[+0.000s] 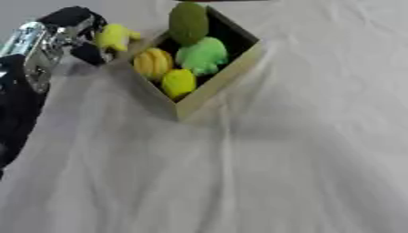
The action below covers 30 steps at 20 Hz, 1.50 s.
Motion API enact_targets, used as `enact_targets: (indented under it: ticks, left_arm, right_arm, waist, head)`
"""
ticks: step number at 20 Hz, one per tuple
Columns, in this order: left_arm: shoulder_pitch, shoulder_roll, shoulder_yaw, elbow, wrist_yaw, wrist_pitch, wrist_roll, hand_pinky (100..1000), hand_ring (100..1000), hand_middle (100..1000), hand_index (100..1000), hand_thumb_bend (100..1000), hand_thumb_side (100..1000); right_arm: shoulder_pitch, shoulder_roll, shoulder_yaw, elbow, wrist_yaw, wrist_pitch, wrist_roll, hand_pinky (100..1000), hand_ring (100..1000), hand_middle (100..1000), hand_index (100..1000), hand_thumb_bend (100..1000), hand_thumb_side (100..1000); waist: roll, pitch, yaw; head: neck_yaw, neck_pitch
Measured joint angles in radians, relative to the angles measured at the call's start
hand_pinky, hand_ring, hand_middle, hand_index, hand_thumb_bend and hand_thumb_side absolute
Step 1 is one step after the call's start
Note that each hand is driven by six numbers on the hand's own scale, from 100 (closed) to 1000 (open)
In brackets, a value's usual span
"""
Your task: Pick up objects on the table and place them in the box.
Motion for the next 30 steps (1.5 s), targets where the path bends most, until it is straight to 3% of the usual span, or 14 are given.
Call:
enact_targets:
  ticks: [6, 14, 20, 30]
  left_arm:
    - [-0.001, -0.002, 0.0, -0.049, -0.007, 0.027, 0.061, 682, 608, 548, 655, 100, 228]
    - [-0.009, 0.018, -0.029, -0.218, 0.019, 0.0, 0.032, 684, 606, 547, 657, 100, 223]
    - [0.019, 0.066, -0.117, -0.372, 0.166, -0.05, -0.063, 681, 606, 548, 658, 100, 238]
    - [0.057, 0.113, -0.168, -0.478, 0.329, -0.025, -0.15, 673, 605, 549, 659, 100, 260]
  right_arm:
    - [0.005, 0.0, -0.001, 0.0, 0.0, 0.0, 0.0, 924, 923, 656, 786, 100, 514]
    - [0.007, 0.0, -0.001, 0.0, 0.0, -0.002, -0.003, 922, 922, 658, 787, 100, 508]
    - [0.008, -0.001, -0.001, 0.0, 0.0, -0.003, -0.005, 922, 922, 658, 787, 100, 508]
    - [0.007, -0.001, -0.001, 0.0, 0.0, -0.003, -0.005, 922, 922, 657, 787, 100, 508]
  waist:
    - [0.006, 0.0, 0.0]
    - [0.008, -0.003, 0.003]
    - [0.013, -0.005, 0.008]
    - [0.012, -0.006, 0.014]
  head:
    - [-0.003, 0.0]
    - [-0.009, 0.001]
    - [-0.022, 0.001]
    - [-0.039, 0.002]
